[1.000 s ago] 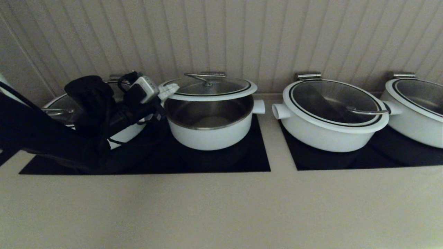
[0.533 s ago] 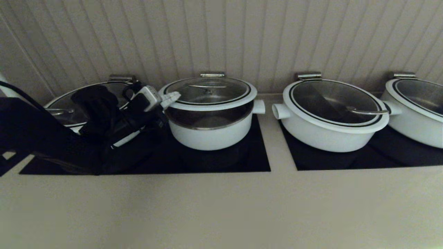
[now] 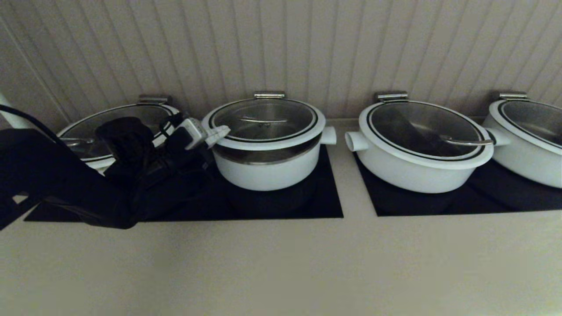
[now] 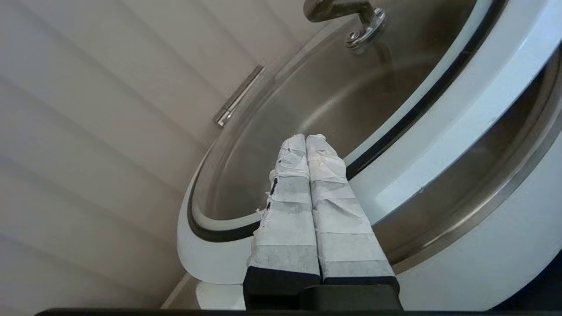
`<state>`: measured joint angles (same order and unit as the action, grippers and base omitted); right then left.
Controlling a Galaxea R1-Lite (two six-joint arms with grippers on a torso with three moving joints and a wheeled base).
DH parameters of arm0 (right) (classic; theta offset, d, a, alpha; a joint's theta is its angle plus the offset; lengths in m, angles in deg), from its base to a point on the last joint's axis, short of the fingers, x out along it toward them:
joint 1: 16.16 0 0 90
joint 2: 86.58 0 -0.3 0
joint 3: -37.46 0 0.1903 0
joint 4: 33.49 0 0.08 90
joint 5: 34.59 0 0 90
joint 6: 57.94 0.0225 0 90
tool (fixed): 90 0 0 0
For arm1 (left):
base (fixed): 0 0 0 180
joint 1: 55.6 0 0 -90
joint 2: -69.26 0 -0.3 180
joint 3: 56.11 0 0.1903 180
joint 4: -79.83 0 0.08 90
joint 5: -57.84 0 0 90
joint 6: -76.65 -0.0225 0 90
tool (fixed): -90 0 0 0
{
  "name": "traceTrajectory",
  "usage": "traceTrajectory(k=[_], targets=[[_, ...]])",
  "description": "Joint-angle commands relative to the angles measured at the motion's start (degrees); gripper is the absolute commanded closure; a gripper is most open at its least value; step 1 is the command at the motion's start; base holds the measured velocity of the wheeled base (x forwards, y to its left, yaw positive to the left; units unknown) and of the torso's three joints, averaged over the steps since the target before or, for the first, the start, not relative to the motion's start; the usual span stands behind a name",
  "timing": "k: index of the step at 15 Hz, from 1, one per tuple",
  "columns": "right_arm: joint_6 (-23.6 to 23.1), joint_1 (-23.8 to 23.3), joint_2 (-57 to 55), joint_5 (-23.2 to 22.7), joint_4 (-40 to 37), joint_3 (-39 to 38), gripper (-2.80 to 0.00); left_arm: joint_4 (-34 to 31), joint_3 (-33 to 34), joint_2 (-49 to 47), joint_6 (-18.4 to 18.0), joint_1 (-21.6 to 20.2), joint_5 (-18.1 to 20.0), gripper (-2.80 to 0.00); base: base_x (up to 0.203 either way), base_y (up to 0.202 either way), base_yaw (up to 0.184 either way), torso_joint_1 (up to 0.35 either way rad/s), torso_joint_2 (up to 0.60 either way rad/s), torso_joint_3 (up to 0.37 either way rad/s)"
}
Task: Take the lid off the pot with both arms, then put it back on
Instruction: Close the pot lid
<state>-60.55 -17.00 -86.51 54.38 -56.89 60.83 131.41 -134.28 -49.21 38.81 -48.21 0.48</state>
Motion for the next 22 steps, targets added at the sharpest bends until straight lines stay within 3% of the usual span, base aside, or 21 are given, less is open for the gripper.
traceTrajectory(k=[1, 22], targets=[[0.0, 0.0, -0.1, 0.0, 0.0, 0.0, 0.0, 0.6, 0.1, -0.4, -0.2, 0.0, 0.1, 0.0, 0.0, 0.0, 0.0, 0.0, 0.0, 0.0], [0.0, 0.0, -0.1, 0.0, 0.0, 0.0, 0.0, 1.2, 0.3, -4.8, -0.3, -0.1, 0.1, 0.0, 0.0, 0.0, 0.0, 0.0, 0.0, 0.0]])
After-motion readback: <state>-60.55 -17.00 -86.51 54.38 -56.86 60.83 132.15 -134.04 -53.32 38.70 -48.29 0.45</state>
